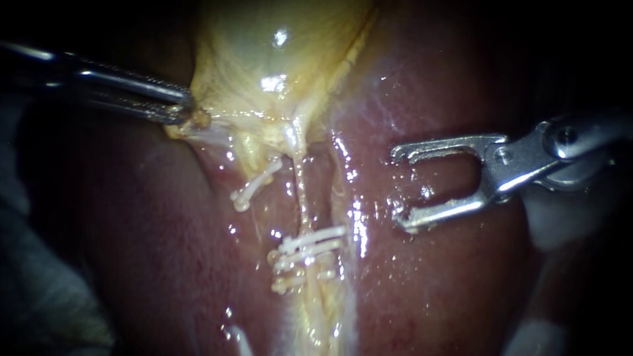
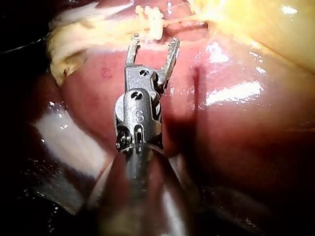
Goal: Going back second clip right tube
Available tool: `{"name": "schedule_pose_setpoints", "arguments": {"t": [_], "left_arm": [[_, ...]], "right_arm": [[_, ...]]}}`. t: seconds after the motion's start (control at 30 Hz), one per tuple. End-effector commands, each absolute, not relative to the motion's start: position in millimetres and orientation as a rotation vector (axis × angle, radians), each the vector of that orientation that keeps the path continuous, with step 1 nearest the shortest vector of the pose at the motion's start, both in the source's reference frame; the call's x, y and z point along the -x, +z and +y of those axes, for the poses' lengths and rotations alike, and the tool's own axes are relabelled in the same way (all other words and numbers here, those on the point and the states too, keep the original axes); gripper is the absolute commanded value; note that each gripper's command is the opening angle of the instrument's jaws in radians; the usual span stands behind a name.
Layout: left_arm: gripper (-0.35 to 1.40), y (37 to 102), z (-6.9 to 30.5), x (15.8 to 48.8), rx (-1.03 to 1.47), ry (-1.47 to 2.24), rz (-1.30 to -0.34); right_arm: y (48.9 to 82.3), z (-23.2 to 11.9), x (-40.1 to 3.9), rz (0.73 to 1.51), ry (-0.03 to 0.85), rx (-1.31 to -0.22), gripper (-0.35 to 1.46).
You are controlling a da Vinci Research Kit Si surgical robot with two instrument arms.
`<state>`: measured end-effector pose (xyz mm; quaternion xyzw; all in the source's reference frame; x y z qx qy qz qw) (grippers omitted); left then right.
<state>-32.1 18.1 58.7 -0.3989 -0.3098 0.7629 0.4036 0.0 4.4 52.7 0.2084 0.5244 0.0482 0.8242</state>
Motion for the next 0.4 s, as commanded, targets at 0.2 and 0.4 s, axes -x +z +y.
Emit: {"name": "schedule_pose_setpoints", "arguments": {"t": [0.2,0.4], "left_arm": [[-0.35,59.6,17.9,33.0,1.008,1.932,-0.792],[-0.35,59.6,17.9,33.0,1.008,1.932,-0.792]], "right_arm": [[52.7,4.3,0.0,1.114,0.106,-0.445,0.5],[52.8,4.2,0.0,1.111,0.121,-0.454,0.5]]}}
